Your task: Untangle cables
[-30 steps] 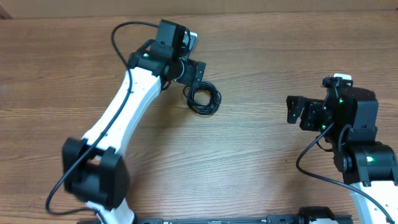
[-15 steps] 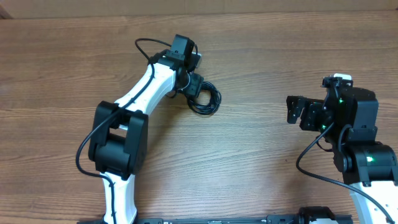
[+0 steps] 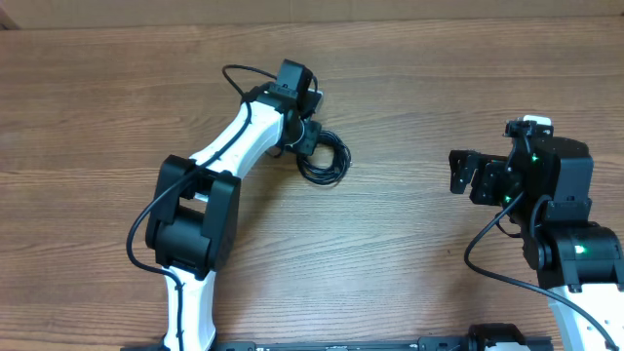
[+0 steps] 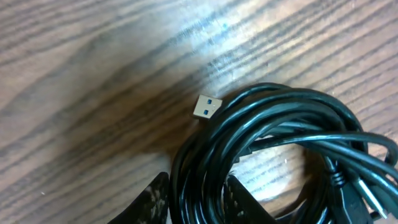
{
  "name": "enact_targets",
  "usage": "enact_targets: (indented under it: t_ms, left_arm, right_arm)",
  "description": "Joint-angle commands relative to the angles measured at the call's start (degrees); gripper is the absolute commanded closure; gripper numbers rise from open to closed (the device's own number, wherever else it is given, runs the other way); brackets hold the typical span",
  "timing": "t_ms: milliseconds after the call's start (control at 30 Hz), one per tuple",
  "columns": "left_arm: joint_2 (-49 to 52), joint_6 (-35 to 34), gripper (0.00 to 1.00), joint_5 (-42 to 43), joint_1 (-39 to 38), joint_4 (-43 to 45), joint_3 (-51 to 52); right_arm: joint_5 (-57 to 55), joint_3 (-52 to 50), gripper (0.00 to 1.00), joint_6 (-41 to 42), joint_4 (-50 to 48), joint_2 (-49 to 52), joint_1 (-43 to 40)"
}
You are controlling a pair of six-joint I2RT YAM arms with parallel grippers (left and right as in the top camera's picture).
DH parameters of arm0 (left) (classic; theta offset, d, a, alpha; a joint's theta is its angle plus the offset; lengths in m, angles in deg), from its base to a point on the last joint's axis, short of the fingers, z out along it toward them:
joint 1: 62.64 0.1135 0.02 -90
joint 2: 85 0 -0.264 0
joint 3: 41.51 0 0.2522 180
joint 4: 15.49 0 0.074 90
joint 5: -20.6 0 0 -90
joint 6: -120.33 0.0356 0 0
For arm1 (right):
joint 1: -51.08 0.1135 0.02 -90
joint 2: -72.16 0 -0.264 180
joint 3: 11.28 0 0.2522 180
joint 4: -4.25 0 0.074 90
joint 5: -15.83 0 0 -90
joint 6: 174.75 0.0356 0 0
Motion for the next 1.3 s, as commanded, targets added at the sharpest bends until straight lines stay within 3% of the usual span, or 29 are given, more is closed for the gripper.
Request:
enact_targets:
  t_ms: [0, 100, 333, 433, 667, 800, 833, 867, 933, 1267]
  left_arm:
    - [1.3, 0.0, 0.71, 0.7, -0.4, -1.1, -0.7]
    - [1.3, 0.1, 0.64, 0.6, -0.4, -2.6, -0.7]
    - [1.3, 0.0, 0.66, 0.4, -0.4, -2.0, 1.6]
    - [1.3, -0.4, 0.96, 0.5, -0.4, -1.7, 1.8]
    - [-1.3, -0.5, 0.96, 7.7, -0.4, -6.3, -3.8]
    - [-3.0, -0.6, 0.96, 11.3, -0.4, -12.7, -9.2]
    - [-3.3, -0.6, 0.96, 12.2, -0.4, -13.8, -10.0]
    - [-4.0, -0.6, 0.96, 14.3, -0.4, -14.8, -10.6]
    - [-4.2, -0.6, 0.96, 16.0, -0.4, -15.2, -10.6]
    - [-4.2, -0.6, 0.96, 17.2, -0.4, -16.0, -10.5]
  right_arm:
    - [0.5, 1.6, 0.00, 0.4, -0.1, -0.1, 0.3]
    - [0.5, 1.6, 0.00, 0.4, -0.1, -0.1, 0.3]
    - [0.5, 1.6, 0.00, 0.4, -0.1, -0.1, 0.3]
    - [0.5, 1.6, 0.00, 0.4, -0.1, -0.1, 0.3]
    - [4.8, 1.6, 0.00, 1.9, -0.6, 1.7, 0.3]
    - [13.4, 1.6, 0.00, 1.8, -0.7, 4.9, 0.4]
    - [15.5, 1.6, 0.02, 1.8, -1.1, 5.9, 0.7]
    - [17.2, 1.6, 0.15, 1.9, -2.4, 7.6, 1.9]
    - [17.2, 1.6, 0.21, 1.9, -4.4, 9.7, 4.0]
    - [15.9, 1.6, 0.17, 1.9, -15.0, 24.8, 17.1]
